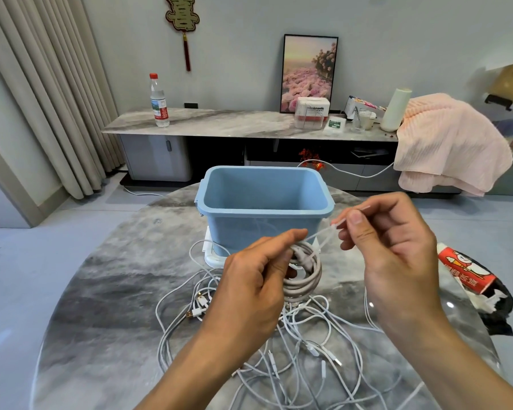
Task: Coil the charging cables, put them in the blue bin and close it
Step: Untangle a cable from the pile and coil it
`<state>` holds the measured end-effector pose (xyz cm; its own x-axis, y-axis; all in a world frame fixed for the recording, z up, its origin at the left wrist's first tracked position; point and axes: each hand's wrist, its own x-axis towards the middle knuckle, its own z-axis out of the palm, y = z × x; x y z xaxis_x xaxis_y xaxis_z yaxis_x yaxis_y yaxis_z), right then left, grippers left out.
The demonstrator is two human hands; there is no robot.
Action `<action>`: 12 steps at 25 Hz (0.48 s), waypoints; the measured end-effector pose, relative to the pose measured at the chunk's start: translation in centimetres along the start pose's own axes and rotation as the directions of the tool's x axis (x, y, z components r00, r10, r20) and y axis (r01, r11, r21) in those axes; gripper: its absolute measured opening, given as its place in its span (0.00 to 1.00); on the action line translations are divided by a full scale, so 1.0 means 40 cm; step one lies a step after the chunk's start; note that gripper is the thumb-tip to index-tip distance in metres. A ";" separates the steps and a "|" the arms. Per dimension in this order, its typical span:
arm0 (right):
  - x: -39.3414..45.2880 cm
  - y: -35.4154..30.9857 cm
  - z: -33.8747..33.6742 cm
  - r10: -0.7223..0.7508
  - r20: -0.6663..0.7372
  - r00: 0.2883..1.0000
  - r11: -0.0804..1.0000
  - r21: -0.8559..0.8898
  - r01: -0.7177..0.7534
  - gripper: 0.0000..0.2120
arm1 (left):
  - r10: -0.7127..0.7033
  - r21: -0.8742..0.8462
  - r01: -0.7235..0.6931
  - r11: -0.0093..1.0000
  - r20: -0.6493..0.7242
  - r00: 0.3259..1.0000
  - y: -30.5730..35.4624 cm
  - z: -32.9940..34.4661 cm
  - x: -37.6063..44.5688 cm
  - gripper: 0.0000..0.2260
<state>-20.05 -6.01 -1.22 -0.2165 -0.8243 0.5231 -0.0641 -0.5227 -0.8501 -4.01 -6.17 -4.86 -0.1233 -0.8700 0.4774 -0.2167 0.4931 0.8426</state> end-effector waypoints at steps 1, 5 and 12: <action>0.006 0.000 -0.002 0.004 -0.026 1.000 1.000 -0.001 -0.004 0.09 | -0.010 -0.004 0.010 1.000 0.001 1.000 0.000 -0.003 -0.001 0.13; 0.037 -0.008 -0.032 0.012 -0.110 0.994 1.000 -0.009 -0.013 0.10 | -0.013 -0.003 0.013 1.000 0.022 1.000 0.002 -0.004 -0.003 0.13; 0.033 -0.019 -0.027 0.056 -0.070 0.996 0.998 0.025 -0.054 0.07 | 0.106 0.176 -0.118 0.977 0.080 0.991 -0.006 0.007 -0.009 0.13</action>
<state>-21.33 -6.45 0.06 -0.2878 -0.8349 0.4692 -0.0275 -0.4826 -0.8754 -4.19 -5.97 -5.29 -0.2227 -0.8101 0.5423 -0.3672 0.5850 0.7231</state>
